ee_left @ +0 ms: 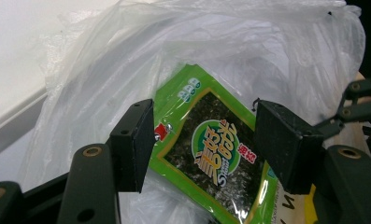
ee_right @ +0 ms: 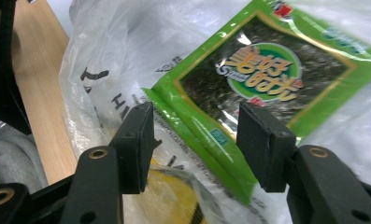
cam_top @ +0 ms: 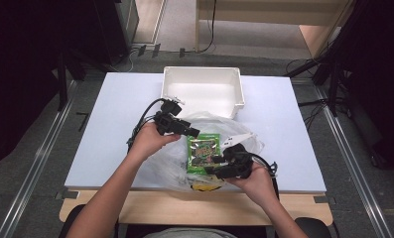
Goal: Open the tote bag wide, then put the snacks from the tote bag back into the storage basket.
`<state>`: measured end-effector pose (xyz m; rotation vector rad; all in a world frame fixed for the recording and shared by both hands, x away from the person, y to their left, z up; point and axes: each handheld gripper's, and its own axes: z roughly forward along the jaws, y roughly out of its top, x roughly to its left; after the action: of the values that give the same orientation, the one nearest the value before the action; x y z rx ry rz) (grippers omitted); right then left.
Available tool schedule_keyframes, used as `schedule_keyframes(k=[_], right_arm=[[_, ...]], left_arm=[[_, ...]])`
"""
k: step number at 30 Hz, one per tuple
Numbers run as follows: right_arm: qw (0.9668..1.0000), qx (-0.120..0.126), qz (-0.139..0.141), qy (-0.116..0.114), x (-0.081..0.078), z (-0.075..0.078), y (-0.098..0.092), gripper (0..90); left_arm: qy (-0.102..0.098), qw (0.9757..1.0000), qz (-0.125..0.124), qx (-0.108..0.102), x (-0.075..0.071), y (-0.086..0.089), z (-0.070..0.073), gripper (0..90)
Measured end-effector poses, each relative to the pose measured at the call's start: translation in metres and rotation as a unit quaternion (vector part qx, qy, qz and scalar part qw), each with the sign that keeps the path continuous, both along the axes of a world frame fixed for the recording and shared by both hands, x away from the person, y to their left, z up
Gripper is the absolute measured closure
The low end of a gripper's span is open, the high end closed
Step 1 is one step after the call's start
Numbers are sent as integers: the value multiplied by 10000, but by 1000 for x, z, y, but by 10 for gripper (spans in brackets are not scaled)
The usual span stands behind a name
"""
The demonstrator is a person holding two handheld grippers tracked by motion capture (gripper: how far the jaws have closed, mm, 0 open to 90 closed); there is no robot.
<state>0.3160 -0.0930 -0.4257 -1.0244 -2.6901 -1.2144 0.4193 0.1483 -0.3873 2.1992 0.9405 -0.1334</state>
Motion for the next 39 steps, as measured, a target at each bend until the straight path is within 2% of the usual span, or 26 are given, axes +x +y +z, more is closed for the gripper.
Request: schedule_keyframes(k=[7,13,16,20,23,25,31,35,36,37,38,39], right_arm=[[9998,27,-174,-114,4,11,-11,522],[9994,91,-301,-154,15,28,-16,547],[9992,108,-360,-167,26,35,-15,549],[9990,45,-413,-147,35,36,-11,551],[9992,-130,-376,1,48,30,-6,550],[9987,-215,-454,4,54,24,-5,554],[9981,-179,-590,-26,56,18,-7,556],[9979,-123,-636,-6,56,15,-9,557],[9976,-148,-672,34,55,12,-10,558],[9976,-148,-672,34,55,12,-10,558],[9975,-166,-682,23,55,10,-11,561],[9975,-166,-682,23,55,10,-11,561]], left_arm=[[-38,10000,6,1,-10,5,4,389],[-18,10000,88,-38,-19,13,5,389],[-18,10000,69,-32,-24,16,4,389],[4,10000,78,-7,-29,17,2,389],[5,9999,104,5,-33,19,0,389],[-8,9999,131,11,-35,21,-1,389],[-19,9997,230,86,-38,23,-12,399],[-52,9996,268,108,-40,24,-13,463],[-45,9996,253,115,-41,24,-14,532],[-74,9997,234,82,-42,23,-14,532],[-138,9998,136,94,-45,21,-15,626],[-138,9998,136,94,-45,21,-15,671]])
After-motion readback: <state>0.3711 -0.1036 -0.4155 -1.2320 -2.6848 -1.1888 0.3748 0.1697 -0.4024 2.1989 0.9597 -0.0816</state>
